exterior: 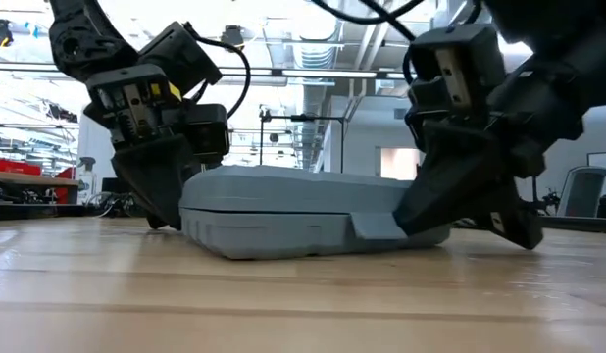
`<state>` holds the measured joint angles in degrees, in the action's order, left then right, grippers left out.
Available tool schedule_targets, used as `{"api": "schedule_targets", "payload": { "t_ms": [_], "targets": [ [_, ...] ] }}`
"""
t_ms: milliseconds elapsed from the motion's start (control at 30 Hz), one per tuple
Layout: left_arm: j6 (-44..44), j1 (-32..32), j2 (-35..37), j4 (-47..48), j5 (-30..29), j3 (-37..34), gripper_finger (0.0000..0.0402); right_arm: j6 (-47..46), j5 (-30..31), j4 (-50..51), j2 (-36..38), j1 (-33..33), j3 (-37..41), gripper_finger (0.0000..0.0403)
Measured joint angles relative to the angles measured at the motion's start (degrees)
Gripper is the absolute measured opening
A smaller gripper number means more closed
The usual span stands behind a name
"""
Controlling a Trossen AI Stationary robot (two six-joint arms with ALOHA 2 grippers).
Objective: Prefit tool cases
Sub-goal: Open the gray toolbox
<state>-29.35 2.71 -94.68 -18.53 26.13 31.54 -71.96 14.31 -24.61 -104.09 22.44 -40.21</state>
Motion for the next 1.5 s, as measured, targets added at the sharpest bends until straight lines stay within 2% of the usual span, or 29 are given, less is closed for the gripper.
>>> {"api": "schedule_targets", "payload": {
  "t_ms": [100, 300, 467, 667, 833, 900, 1200, 1500],
  "targets": [
    [0.1, 0.5, -0.1, 0.5, 0.1, 0.7, 0.0000, 0.6, 0.0, 1.1, 0.1, -1.3, 0.0, 0.0016],
    [1.4, 1.4, -0.4, -0.5, 1.4, 2.6, 0.0000, 0.7, 5.5, 4.7, 0.1, -3.6, 0.0, 0.0016],
    [2.2, 1.6, -0.2, -1.9, 2.4, 3.9, 0.0000, 0.2, 3.6, 5.0, 1.5, -5.6, 0.1, 0.0016],
    [3.5, 1.0, 2.0, 7.2, 2.1, 4.0, 0.0000, -0.2, 4.1, 11.1, 7.9, -1.8, -0.2, 0.0016],
    [5.5, -0.4, 3.5, 15.0, 2.0, 4.0, 0.0000, -4.6, 6.3, 18.4, 9.1, 0.6, 0.2, 0.0016],
    [6.1, -0.8, 4.1, 16.1, 0.0, 4.0, 0.0000, -6.4, 6.7, 19.1, 8.9, 1.2, 0.1, 0.0016],
    [6.4, -1.5, 4.4, 13.7, -8.5, 3.8, 0.0000, -12.3, 8.5, 15.9, 2.5, 0.3, 0.0, 0.0016],
    [6.7, -1.5, 4.4, 13.9, -8.6, 3.8, 0.0000, -11.8, 8.2, 10.9, 0.5, -2.0, -0.1, 0.0016]
  ]
}}
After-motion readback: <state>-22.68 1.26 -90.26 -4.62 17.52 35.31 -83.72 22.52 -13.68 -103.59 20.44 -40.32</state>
